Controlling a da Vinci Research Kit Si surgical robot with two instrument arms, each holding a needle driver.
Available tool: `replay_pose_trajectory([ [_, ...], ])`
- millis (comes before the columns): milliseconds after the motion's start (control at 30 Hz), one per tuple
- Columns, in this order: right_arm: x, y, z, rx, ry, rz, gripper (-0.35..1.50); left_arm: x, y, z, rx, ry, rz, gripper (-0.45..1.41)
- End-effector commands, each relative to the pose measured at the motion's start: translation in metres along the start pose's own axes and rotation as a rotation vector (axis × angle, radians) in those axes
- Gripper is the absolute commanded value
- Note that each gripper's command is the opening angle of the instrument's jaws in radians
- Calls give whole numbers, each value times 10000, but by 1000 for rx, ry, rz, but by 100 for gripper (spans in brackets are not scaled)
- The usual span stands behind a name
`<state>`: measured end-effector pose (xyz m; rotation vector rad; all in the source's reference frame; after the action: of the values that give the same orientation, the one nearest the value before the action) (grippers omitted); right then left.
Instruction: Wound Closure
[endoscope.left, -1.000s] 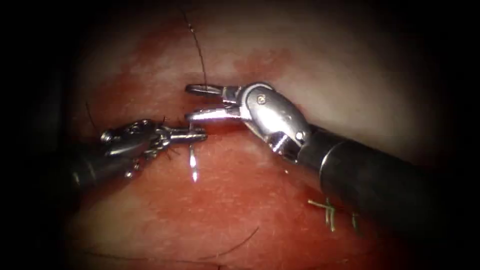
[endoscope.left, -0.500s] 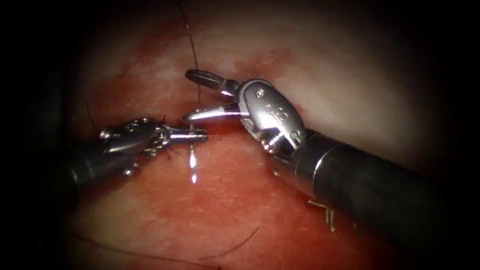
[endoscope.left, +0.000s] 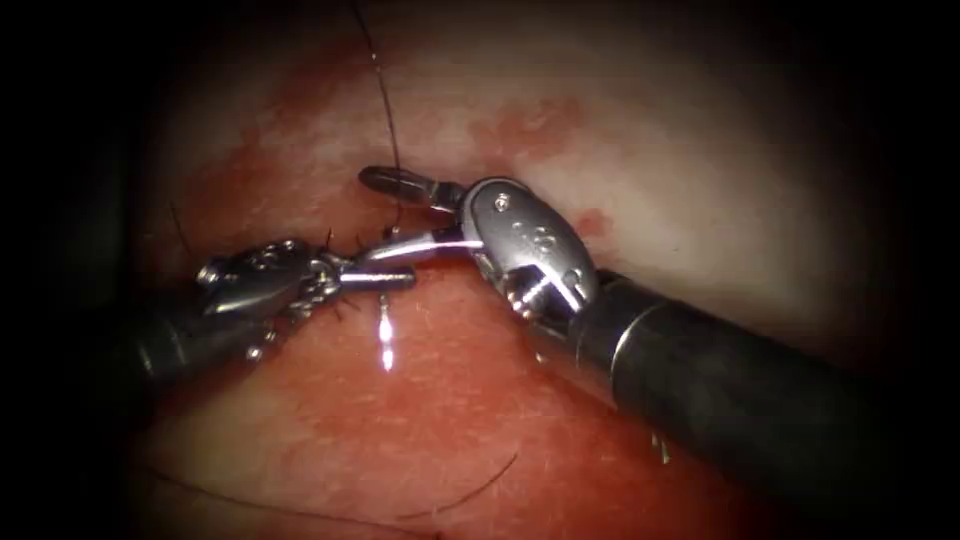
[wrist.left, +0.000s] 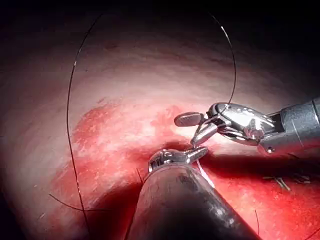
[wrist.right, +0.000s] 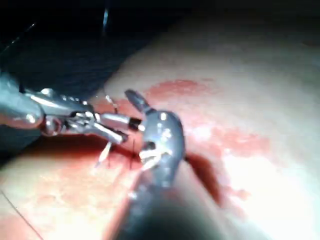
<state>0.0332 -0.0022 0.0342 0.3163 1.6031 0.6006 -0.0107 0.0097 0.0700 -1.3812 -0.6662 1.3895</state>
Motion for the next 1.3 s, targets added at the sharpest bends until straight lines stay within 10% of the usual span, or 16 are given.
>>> replay_pose_trajectory([
  [33,-1,4,6,2,3,-4,-35,-2,-4,7,-1,0,12,-45],
  [700,7,6,-7,17,41,-49,-35,-10,-6,12,29,5,173,-45],
  [833,7,6,-7,20,42,-49,-35,-5,-6,17,91,12,197,42],
  [933,6,7,-7,20,42,-49,-35,-1,-7,18,130,37,318,66],
  [1300,4,24,-20,28,41,-99,-35,1,-12,-3,123,65,337,83],
])
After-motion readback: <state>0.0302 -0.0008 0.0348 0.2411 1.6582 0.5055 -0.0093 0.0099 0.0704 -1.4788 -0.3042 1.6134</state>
